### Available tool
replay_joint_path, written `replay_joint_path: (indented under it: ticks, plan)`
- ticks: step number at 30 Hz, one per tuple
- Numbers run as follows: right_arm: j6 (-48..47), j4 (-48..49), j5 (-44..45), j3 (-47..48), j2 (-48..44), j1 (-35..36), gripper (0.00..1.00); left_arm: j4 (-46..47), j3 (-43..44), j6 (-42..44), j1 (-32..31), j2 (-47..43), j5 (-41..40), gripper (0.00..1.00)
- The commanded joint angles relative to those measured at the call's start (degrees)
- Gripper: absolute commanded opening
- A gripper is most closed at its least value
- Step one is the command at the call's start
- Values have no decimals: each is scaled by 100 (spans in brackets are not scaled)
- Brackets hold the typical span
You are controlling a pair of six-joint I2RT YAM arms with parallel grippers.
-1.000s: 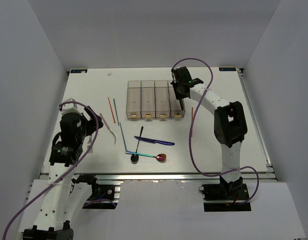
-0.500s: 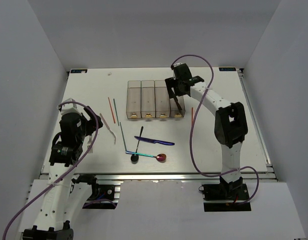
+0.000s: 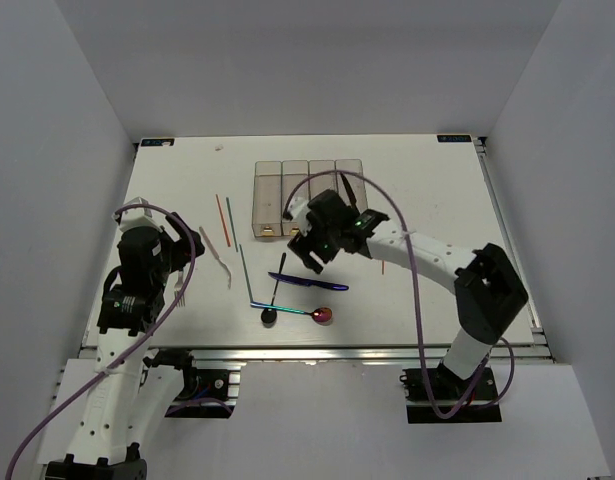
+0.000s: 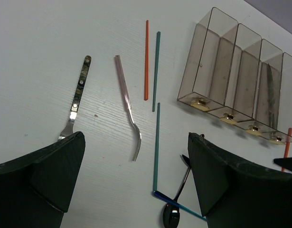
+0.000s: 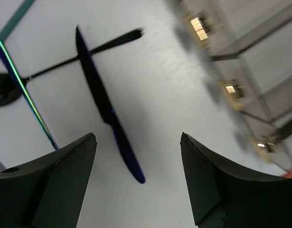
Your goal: Sort the eating utensils into containers
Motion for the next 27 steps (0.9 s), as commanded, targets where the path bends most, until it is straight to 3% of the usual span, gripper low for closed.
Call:
replay_joint_path:
  ticks: [1,4,13,17,25,27]
  plan:
    - [-446,-314,165,-273,292,319,76,12,-7,-40,27,-60,-69,98]
    - [-595,-533,499,-352,600,531,71,21,-16,-40,27,-78,-69,98]
    - [-833,-394,306,-608,846,636,66,30,-16,-31,36,-60,-16,98]
    - [-868,-543,235,-432,1171,636,52,30,-7,-31,27,-34,-16,98]
    - [-903,-60,235,-730,1242,751,51,38,-16,-14,36,-7,28,98]
    - [-965,-34,-37,-731,1286,751,42,38,-16,-14,27,2,37,98]
